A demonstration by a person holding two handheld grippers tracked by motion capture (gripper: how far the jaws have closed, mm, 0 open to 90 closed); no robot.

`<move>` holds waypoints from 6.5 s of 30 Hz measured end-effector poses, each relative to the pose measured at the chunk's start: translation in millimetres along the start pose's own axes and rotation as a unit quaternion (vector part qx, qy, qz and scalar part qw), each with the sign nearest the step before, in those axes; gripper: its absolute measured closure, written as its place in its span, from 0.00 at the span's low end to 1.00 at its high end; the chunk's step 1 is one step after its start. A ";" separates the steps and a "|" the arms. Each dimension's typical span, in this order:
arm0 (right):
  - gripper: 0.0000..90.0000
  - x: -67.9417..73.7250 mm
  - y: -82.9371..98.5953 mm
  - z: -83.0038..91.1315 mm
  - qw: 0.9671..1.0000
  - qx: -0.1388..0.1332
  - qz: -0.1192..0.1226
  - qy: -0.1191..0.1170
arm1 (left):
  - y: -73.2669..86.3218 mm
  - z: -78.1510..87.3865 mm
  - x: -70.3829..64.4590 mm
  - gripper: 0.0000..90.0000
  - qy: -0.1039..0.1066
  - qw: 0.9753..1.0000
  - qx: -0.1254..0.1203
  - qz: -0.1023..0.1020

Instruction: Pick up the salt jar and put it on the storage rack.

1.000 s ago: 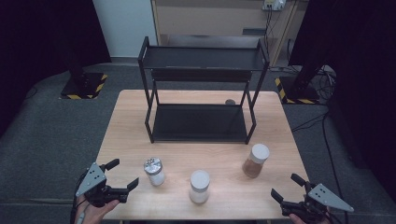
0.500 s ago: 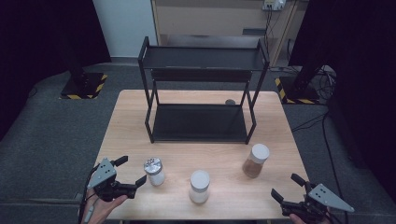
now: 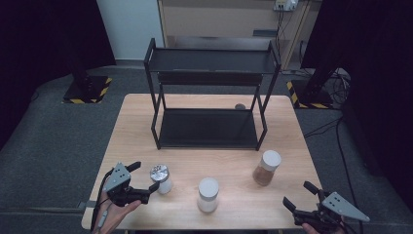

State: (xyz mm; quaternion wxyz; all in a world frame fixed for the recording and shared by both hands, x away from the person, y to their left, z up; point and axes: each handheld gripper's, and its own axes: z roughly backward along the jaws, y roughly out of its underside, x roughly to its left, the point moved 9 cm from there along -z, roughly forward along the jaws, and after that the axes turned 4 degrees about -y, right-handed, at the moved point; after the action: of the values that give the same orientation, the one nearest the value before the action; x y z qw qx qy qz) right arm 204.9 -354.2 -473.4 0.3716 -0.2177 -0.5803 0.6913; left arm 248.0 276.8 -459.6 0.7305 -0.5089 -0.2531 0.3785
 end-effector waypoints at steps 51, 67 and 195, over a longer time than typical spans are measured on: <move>0.05 -0.6 0.3 0.0 1.000 0.000 0.002 -0.001 | 16.4 -38.5 -10.4 0.37 0.000 1.000 -0.008 0.006; 0.05 -0.5 0.2 0.1 1.000 0.000 0.004 -0.002 | -4.6 -42.4 -11.2 0.37 -0.009 1.000 -0.021 -0.005; 0.06 -4.8 2.4 1.4 1.000 -0.005 -0.011 -0.005 | -60.2 -213.5 39.8 0.32 -0.123 0.992 -0.020 0.015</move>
State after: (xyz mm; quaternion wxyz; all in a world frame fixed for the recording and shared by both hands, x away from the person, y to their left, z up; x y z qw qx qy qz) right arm 206.3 -358.9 -476.0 0.3749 -0.2100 -0.5877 0.6856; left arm 450.3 179.5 -479.4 0.6781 -0.4766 -0.3407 0.4437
